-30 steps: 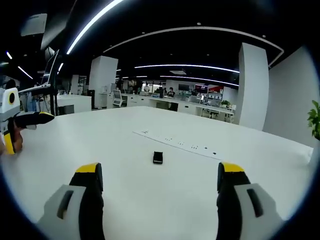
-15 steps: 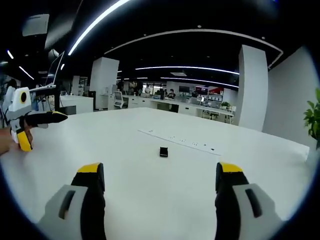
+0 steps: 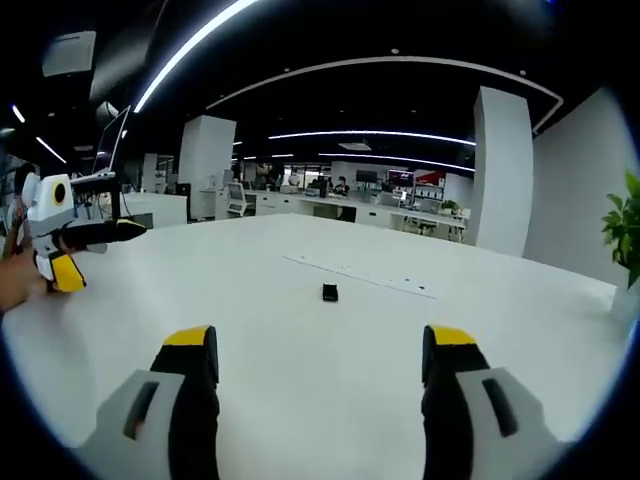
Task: Snap the two parts of the plastic buckle together until the buckle closes and remains connected.
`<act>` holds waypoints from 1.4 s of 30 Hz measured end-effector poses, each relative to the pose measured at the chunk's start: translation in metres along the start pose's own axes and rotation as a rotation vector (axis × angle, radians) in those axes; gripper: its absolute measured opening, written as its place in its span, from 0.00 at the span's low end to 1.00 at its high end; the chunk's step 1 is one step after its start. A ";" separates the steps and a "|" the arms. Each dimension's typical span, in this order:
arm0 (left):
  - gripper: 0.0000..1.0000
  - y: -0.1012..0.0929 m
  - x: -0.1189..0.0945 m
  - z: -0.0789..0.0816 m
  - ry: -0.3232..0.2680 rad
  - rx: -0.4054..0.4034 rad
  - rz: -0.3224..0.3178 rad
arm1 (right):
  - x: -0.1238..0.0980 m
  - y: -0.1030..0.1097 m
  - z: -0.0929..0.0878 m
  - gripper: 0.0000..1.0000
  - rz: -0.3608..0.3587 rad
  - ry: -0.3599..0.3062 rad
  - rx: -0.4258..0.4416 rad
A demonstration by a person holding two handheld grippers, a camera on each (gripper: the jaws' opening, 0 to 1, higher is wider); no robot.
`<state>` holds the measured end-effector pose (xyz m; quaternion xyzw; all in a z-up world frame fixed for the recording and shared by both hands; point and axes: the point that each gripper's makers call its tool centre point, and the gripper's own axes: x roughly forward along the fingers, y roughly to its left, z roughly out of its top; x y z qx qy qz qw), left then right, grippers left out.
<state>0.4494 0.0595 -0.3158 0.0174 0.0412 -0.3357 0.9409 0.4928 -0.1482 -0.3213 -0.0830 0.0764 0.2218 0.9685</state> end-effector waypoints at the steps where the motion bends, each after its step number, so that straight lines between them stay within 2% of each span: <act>1: 1.00 0.000 0.000 0.000 -0.001 0.004 0.002 | -0.002 0.000 0.000 0.84 -0.002 -0.004 0.004; 3: 0.99 0.001 0.000 0.001 -0.002 0.014 0.005 | -0.004 -0.003 -0.002 0.85 -0.004 -0.006 0.011; 5: 0.93 0.000 -0.003 0.001 0.001 0.014 0.005 | -0.004 -0.005 -0.005 0.85 -0.005 -0.001 0.011; 9: 0.97 0.002 -0.006 0.006 -0.025 -0.006 0.008 | -0.011 -0.006 -0.007 0.85 -0.011 -0.001 0.005; 13: 0.98 0.001 -0.008 0.004 -0.014 -0.003 0.018 | -0.023 -0.001 -0.006 0.85 -0.012 -0.015 0.017; 14: 0.97 0.001 -0.008 0.004 -0.012 0.001 0.022 | -0.023 -0.001 -0.004 0.85 -0.009 -0.021 0.021; 16: 0.94 0.001 -0.009 0.005 -0.001 0.073 0.041 | -0.027 0.001 0.000 0.85 -0.013 -0.033 0.024; 20: 0.94 0.002 -0.010 0.008 -0.016 0.033 0.030 | -0.035 0.001 0.002 0.85 -0.015 -0.050 0.034; 26: 0.98 0.000 -0.008 0.005 -0.013 0.038 0.032 | -0.042 -0.007 -0.006 0.85 -0.024 -0.037 0.037; 30: 0.97 -0.001 -0.008 0.005 -0.011 0.043 0.027 | -0.048 -0.013 -0.001 0.85 -0.038 -0.055 0.050; 42: 0.97 -0.003 -0.007 0.002 -0.003 0.030 0.014 | -0.059 -0.001 -0.002 0.84 -0.032 -0.060 0.034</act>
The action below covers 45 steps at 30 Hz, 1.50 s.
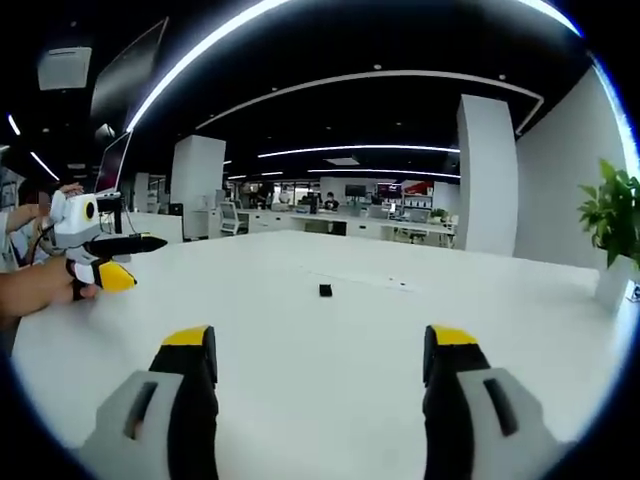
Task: Snap the two parts of the plastic buckle together until the buckle closes and remains connected.
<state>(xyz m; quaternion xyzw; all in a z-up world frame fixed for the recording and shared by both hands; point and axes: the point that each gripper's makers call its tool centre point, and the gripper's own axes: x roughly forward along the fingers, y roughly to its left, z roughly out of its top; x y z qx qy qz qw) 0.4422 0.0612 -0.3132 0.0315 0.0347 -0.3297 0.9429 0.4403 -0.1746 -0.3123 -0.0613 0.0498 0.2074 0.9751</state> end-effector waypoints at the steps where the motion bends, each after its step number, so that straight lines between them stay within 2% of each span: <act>1: 0.97 0.000 0.000 0.000 0.001 0.001 -0.001 | -0.001 0.000 0.000 0.83 0.001 0.000 0.001; 6: 0.97 -0.004 0.002 -0.006 0.024 0.011 -0.010 | -0.006 0.003 -0.003 0.84 0.002 0.000 0.000; 11: 0.97 -0.008 0.001 -0.005 0.023 0.016 -0.022 | -0.016 0.007 -0.003 0.85 0.007 -0.003 -0.011; 16: 0.96 -0.017 0.001 -0.010 0.047 0.030 -0.041 | -0.013 0.003 -0.006 0.85 -0.002 -0.004 -0.001; 27: 0.95 -0.017 0.000 -0.010 0.048 0.026 -0.049 | -0.011 0.001 -0.005 0.83 -0.005 -0.012 0.010; 32: 0.95 -0.017 -0.002 -0.010 0.043 0.023 -0.043 | -0.012 0.000 -0.009 0.88 -0.004 0.003 -0.015; 37: 0.93 -0.008 -0.005 -0.009 0.037 0.007 -0.020 | -0.011 0.001 -0.009 0.88 -0.004 0.002 -0.026; 39: 0.93 -0.008 -0.005 -0.008 0.033 -0.001 -0.021 | -0.012 0.001 -0.008 0.88 -0.005 -0.007 -0.020; 41: 0.93 -0.008 -0.003 -0.007 0.032 -0.005 -0.025 | -0.014 -0.002 0.001 0.87 -0.019 -0.055 0.009; 45: 0.93 -0.009 -0.001 -0.007 0.033 0.005 -0.036 | -0.015 -0.003 0.002 0.87 -0.029 -0.044 0.007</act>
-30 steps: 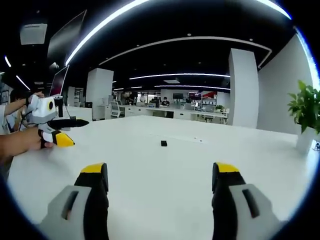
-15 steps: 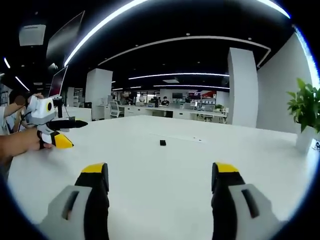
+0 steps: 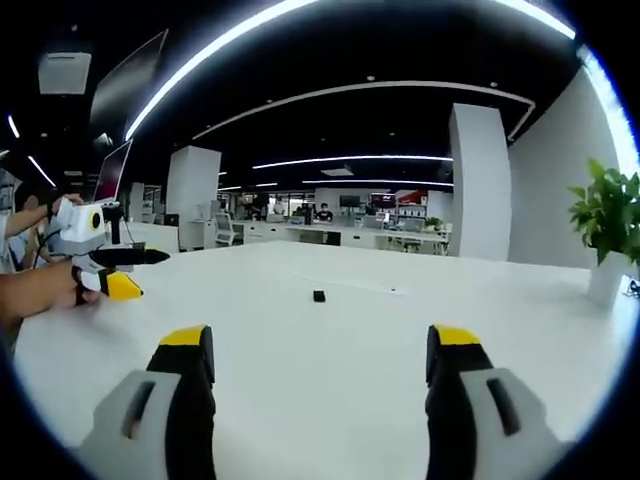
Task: Snap the two parts of the plastic buckle together until the buckle closes and remains connected.
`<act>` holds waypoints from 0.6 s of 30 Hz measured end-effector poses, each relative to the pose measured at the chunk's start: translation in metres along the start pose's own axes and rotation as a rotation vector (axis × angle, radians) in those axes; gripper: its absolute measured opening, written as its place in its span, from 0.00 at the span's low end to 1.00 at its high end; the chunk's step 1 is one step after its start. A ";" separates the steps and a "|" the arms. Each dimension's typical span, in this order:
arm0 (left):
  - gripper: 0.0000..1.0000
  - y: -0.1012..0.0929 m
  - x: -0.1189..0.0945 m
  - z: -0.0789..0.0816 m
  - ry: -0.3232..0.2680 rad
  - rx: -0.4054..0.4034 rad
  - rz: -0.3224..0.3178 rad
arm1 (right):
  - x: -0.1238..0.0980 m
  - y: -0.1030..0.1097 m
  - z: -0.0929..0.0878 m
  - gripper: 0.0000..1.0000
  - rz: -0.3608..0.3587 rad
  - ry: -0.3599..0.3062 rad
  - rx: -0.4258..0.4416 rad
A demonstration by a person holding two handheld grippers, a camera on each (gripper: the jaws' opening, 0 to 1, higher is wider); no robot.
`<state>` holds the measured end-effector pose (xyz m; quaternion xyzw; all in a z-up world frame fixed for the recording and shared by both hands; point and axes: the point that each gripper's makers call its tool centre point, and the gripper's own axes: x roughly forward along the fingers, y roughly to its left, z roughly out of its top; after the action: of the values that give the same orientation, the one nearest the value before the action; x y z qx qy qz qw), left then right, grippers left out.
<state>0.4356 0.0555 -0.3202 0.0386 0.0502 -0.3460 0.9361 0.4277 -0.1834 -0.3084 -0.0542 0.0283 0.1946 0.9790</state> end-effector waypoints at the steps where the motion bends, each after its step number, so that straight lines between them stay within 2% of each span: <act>1: 0.92 0.000 0.001 0.000 0.003 0.004 -0.002 | 0.000 0.000 -0.001 0.87 0.001 0.003 0.000; 4: 0.93 0.000 0.002 -0.001 0.009 0.017 0.004 | -0.001 0.001 -0.002 0.87 0.002 0.007 0.004; 8: 0.92 0.019 -0.001 0.013 -0.062 -0.046 0.064 | 0.000 -0.001 -0.002 0.87 -0.001 0.004 0.004; 12: 0.92 0.026 0.001 0.005 -0.032 -0.030 0.078 | 0.002 -0.006 -0.005 0.87 -0.011 0.018 0.016; 14: 0.91 0.027 0.003 -0.001 -0.003 0.014 0.085 | 0.002 -0.005 -0.006 0.87 -0.010 0.028 0.013; 18: 0.90 0.018 0.004 0.000 -0.009 0.034 0.076 | 0.000 0.002 -0.006 0.87 0.004 0.031 0.007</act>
<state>0.4505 0.0663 -0.3202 0.0550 0.0385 -0.3111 0.9480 0.4269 -0.1827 -0.3145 -0.0534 0.0441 0.1957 0.9782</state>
